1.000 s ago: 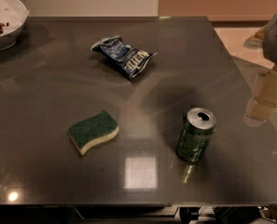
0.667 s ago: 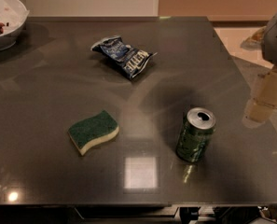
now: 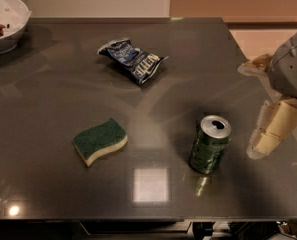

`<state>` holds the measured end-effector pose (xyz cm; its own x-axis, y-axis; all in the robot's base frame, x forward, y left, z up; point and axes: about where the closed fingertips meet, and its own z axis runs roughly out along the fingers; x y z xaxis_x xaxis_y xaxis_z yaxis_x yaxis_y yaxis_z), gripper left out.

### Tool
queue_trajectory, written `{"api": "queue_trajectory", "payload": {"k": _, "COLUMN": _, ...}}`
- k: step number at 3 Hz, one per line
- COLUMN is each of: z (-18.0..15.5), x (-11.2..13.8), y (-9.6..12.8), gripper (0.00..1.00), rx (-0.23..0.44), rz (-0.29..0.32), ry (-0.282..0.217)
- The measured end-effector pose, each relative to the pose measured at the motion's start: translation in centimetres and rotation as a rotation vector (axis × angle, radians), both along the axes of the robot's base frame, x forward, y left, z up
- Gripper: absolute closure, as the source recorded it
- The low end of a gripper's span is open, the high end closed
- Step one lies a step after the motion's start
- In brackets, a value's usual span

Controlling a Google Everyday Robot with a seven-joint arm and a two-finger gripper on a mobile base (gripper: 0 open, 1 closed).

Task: Move green can near sponge

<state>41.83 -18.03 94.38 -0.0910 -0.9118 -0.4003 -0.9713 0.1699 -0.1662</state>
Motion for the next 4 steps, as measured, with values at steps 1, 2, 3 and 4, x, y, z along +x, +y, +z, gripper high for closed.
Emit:
{"api": "queue_trajectory", "payload": {"k": 1, "z": -1.9, "x": -1.2, "y": 2.5, "gripper": 0.0, "rx": 0.081, "rz": 0.106, "ry": 0.02}}
{"api": "queue_trajectory", "payload": {"k": 2, "z": -3.3, "x": -1.8, "y": 4.1, "gripper": 0.0, "rx": 0.122, "rz": 0.163, "ry": 0.04}}
{"api": "queue_trajectory", "payload": {"k": 3, "z": -4.3, "x": -2.3, "y": 5.2, "gripper": 0.0, "rx": 0.145, "rz": 0.208, "ry": 0.056}}
{"api": "queue_trajectory", "payload": {"k": 4, "z": -4.9, "x": -2.6, "y": 5.8, "gripper": 0.16, "rx": 0.151, "rz": 0.241, "ry": 0.066}}
